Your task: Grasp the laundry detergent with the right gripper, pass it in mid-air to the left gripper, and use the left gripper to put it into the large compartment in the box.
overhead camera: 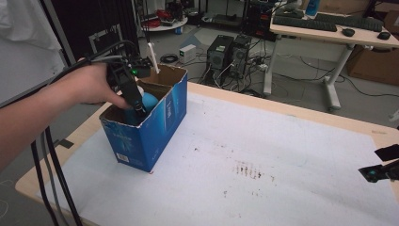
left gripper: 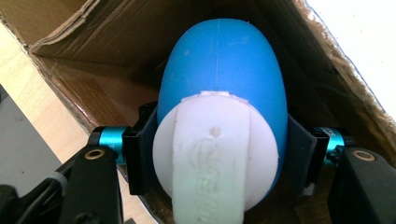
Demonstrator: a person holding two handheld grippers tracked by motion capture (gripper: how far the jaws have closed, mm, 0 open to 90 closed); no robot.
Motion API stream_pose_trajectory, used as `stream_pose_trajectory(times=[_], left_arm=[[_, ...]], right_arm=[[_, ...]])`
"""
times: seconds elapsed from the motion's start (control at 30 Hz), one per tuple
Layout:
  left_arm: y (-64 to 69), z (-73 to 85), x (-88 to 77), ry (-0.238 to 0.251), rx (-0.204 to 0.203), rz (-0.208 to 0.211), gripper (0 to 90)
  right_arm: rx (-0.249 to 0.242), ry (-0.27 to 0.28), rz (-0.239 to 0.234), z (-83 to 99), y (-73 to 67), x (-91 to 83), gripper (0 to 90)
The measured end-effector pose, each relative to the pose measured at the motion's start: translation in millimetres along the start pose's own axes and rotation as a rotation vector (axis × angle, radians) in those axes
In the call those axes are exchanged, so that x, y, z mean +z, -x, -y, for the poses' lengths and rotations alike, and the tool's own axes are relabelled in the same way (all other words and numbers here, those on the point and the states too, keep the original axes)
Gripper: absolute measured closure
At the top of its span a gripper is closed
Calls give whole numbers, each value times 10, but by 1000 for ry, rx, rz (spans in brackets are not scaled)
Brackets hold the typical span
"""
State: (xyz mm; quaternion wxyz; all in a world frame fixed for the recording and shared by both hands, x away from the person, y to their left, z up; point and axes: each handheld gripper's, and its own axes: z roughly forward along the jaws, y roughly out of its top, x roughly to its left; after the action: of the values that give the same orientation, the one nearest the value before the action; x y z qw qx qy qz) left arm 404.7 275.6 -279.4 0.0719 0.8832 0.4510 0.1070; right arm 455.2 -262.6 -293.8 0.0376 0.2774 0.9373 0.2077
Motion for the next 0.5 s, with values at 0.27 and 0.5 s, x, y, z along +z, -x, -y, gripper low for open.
stream_pose_trajectory(times=[0.27, 0.5], left_arm=[[11, -3, -2, 1, 1, 4, 378], [6, -5, -39, -6, 10, -4, 334]], right_arm=[[4, 2, 0, 20, -3, -12, 167], [0, 2, 1, 24, -13, -17, 167]])
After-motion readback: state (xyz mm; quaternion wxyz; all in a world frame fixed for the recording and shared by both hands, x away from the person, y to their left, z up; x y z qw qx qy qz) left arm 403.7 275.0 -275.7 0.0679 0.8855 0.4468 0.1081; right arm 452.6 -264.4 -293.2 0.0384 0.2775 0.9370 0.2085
